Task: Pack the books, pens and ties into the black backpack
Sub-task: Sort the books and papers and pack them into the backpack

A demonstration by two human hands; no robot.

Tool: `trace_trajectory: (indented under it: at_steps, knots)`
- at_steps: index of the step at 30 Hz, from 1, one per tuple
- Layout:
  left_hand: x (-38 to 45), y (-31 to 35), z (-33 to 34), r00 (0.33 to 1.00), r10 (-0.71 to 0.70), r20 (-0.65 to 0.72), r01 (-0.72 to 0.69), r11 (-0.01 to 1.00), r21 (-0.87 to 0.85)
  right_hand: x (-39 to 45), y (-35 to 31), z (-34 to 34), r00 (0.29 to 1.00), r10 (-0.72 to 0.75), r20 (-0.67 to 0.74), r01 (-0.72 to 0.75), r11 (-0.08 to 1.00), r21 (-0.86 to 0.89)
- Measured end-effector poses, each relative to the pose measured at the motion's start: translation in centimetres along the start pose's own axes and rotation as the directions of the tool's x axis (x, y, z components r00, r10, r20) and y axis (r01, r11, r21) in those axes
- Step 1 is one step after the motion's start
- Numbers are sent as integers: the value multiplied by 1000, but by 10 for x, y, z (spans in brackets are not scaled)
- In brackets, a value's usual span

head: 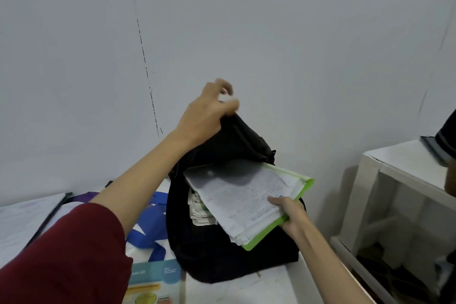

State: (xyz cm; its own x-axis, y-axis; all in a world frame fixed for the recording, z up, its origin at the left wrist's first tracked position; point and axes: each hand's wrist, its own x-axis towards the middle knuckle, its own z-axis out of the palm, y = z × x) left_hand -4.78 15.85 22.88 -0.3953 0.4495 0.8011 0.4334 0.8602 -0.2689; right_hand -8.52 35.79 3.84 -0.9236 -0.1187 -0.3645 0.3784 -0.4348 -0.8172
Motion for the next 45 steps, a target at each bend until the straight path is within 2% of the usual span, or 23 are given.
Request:
trace_trajectory:
  at_steps: [2,3,4,7,8,10,12,13,14,16,17,18,19,22,26,30,32,33,35,37,40,42,45]
  knots:
    - [-10,-5,14,884,441,157,-464,867,183,-1,-1,1,1000,-3,-11,4,997,78]
    - [-18,-10,20,818,504,278,-567,789,238,0,-2,0,1000,13,-18,-11,993,118]
    - [-26,-17,24,805,462,373,-575,761,299,-1,-3,-1,999,30,-22,-26,989,143]
    - [-49,-39,24,902,-37,430,-210,833,511,-8,-8,-12,999,46,-30,-40,982,184]
    - [-53,-44,24,873,-255,416,-5,848,530,-11,-12,-17,999,36,-39,-28,981,193]
    - [-64,-51,23,672,-601,434,309,759,573,-23,-18,-26,998,20,-68,-6,979,201]
    - [-79,-53,26,413,-786,460,484,618,620,-40,-26,-34,997,3,-80,12,983,183]
    - [-88,-55,32,415,-783,463,457,620,638,-49,-29,-38,997,-3,-82,17,985,172]
    - [-98,-55,36,526,-709,471,361,687,631,-56,-32,-40,996,-15,-84,29,987,161]
    - [-117,-49,48,783,-283,553,-39,866,498,-69,-34,-42,994,-29,-102,43,989,139]
    - [-126,-44,54,851,1,524,-218,910,352,-73,-33,-42,993,-27,-112,42,991,130]
    - [-135,-35,58,859,198,472,-327,922,208,-75,-33,-41,991,-30,-128,45,992,120]
    - [-143,-24,58,851,250,462,-325,942,88,-79,-33,-38,990,-33,-139,49,992,112]
    - [-168,-12,55,840,122,528,-123,992,-34,-82,-34,-31,981,-46,-186,62,995,82]
    - [-179,-44,52,802,35,596,-175,968,179,-84,-30,-25,978,-57,-201,77,993,92]
    - [-162,-63,48,833,-160,529,-97,900,425,-95,-18,-30,981,-65,-185,93,985,144]
    - [-156,-51,54,816,-134,562,-151,889,432,-102,-14,-38,979,-88,-182,120,978,173]
    - [-159,-42,61,799,-110,590,-156,911,382,-105,-12,-40,979,-98,-179,130,975,180]
    - [-168,-22,76,708,-196,679,41,971,237,-113,-9,-45,977,-121,-175,154,970,189]
    - [-180,-17,85,586,-344,734,299,933,199,-120,-8,-49,975,-140,-171,171,968,186]
    - [-184,-30,89,523,-401,752,513,853,97,-131,-10,-63,968,-171,-185,202,966,162]
    - [-179,-36,89,508,-376,775,521,851,72,-137,-9,-78,965,-183,-189,212,966,148]
    - [-175,-37,90,500,-348,793,354,918,180,-150,-8,-96,972,-170,-159,195,968,155]
